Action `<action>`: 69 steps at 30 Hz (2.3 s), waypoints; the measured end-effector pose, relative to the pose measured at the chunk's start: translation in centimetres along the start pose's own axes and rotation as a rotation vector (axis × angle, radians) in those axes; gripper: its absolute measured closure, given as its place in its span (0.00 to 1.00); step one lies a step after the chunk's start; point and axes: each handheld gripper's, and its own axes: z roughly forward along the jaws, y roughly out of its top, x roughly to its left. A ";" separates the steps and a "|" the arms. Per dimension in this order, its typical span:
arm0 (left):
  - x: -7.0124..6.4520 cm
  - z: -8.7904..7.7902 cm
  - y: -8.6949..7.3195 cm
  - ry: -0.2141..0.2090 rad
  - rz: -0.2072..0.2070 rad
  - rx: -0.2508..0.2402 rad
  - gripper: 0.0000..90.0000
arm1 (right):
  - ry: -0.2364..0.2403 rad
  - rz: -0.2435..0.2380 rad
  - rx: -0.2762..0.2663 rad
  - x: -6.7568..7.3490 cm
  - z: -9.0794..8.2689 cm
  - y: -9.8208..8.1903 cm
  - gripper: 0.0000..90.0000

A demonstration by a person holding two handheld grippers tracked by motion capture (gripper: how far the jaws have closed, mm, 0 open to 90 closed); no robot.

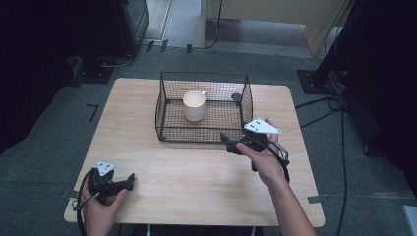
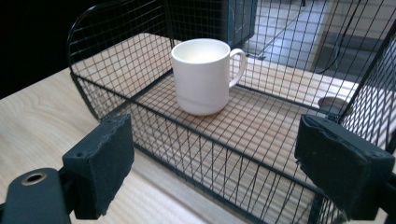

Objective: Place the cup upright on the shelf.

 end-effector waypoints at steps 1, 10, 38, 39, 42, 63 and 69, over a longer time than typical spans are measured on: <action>0.0 0.0 0.0 0.000 -0.001 -0.001 0.00 | 0.002 0.001 0.002 0.0 -0.2 -0.3 0.13; 0.0 0.0 0.0 0.000 0.001 0.001 0.00 | -0.011 -0.001 0.005 -0.2 -1.8 -2.3 0.13; 0.0 0.0 0.0 0.000 0.003 0.002 0.00 | -0.114 0.054 0.016 -3.0 -7.0 -8.6 0.16; 0.0 0.0 0.0 0.000 0.002 0.002 0.00 | -0.119 0.055 0.017 -3.1 -7.2 -8.8 0.16; 0.0 0.0 0.0 0.000 0.002 0.002 0.00 | -0.132 0.068 0.023 -3.6 -7.8 -9.6 0.16; 0.0 0.0 0.0 0.000 0.002 0.002 0.00 | -0.280 0.136 0.110 -7.8 -11.0 -14.6 0.16; 0.0 0.0 0.0 0.000 0.002 0.001 0.00 | -0.316 0.146 0.131 -8.7 -12.0 -15.5 0.16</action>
